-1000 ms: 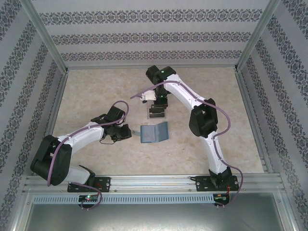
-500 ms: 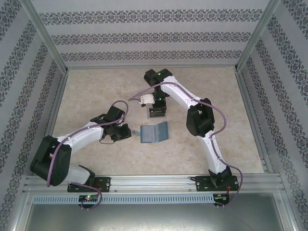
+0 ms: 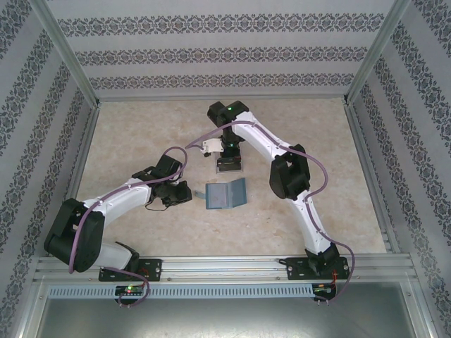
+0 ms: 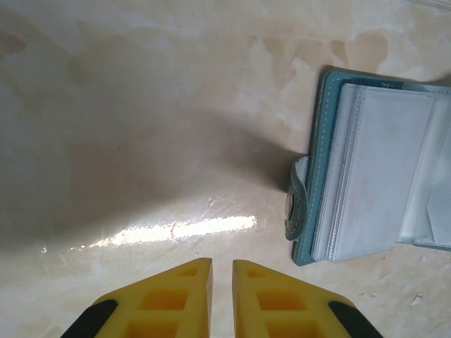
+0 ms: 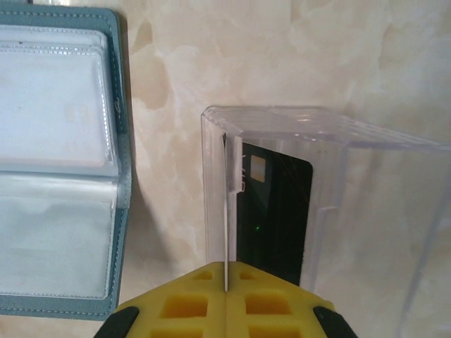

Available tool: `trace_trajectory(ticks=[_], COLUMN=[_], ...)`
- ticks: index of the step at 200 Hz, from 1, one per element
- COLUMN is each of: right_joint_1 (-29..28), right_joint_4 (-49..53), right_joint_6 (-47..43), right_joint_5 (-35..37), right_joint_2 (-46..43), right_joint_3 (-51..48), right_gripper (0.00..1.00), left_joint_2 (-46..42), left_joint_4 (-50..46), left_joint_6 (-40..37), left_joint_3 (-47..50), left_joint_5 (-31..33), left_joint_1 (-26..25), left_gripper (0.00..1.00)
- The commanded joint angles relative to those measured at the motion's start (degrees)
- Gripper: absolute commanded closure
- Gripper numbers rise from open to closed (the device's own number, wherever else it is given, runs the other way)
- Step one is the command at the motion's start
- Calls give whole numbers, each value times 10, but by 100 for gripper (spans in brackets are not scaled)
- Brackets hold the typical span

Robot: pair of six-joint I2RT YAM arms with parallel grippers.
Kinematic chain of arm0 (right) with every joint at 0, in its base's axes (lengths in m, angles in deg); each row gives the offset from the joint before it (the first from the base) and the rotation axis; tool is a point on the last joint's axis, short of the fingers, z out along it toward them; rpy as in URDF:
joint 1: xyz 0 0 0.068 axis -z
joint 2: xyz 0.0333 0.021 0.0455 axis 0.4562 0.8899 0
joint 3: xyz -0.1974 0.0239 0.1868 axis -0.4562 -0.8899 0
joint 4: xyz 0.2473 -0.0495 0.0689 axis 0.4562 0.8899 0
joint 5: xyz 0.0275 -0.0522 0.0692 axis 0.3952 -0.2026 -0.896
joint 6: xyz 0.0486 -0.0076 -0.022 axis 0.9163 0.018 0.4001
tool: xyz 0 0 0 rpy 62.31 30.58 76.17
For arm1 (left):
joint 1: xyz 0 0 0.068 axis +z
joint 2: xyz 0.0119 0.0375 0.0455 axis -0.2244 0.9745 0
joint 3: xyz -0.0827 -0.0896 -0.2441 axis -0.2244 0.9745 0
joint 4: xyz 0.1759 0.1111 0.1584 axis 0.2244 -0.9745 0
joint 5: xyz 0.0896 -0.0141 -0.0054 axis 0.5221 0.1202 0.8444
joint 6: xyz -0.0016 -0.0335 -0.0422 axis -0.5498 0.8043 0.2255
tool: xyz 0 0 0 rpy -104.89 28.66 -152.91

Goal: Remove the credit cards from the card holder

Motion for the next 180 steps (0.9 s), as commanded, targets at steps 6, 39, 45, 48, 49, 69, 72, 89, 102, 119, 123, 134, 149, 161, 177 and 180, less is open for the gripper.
trace_trajectory(ticks=[6,39,45,48,49,69,72,89,102,119,123,134,149,161,177,180], right_joint_1=[-5,-1,-1,0,0,2,3,3,5,7,7,9,12,12,11,11], right_joint_4=[14,13,12,12,12,12,12,14,8,1,2,1,0,0,5,6], right_joint_6=[-17,-27,-28,-29,-29,-32,-32,-33,-36,-41,-42,-44,-46,-45,-43,-43], right_joint_5=[21,33,35,37,38,42,42,42,36,36,36,34,22,15,12,11], right_joint_2=[-23,-33,-32,-32,-31,-25,-24,-20,-16,-7,-5,1,7,13,21,23], right_joint_3=[24,33,33,34,34,35,35,37,35,35,36,36,36,35,34,33], right_gripper=[100,100,100,100,100,100,100,100,100,100,100,100,100,100,100,100], left_joint_2=[-2,2,3,3,4,5,5,6,7,12,13,14,13,14,16,16], left_joint_4=[7,9,9,9,9,7,7,7,7,5,4,1,0,0,1,1], left_joint_6=[0,-1,-1,-1,-1,-1,-1,-1,-1,-2,-2,-3,-3,-1,-1,0], left_joint_3=[-8,-9,-10,-11,-11,-13,-12,-14,-14,-18,-19,-21,-21,-21,-21,-21], left_joint_5=[-6,-8,-9,-9,-9,-7,-8,-8,-7,-8,-8,-7,-5,-4,-5,-5], left_joint_1=[6,6,5,6,6,6,6,5,6,6,6,5,6,6,6,6], left_gripper=[85,85,85,85,85,85,85,85,85,85,85,85,85,85,85,85])
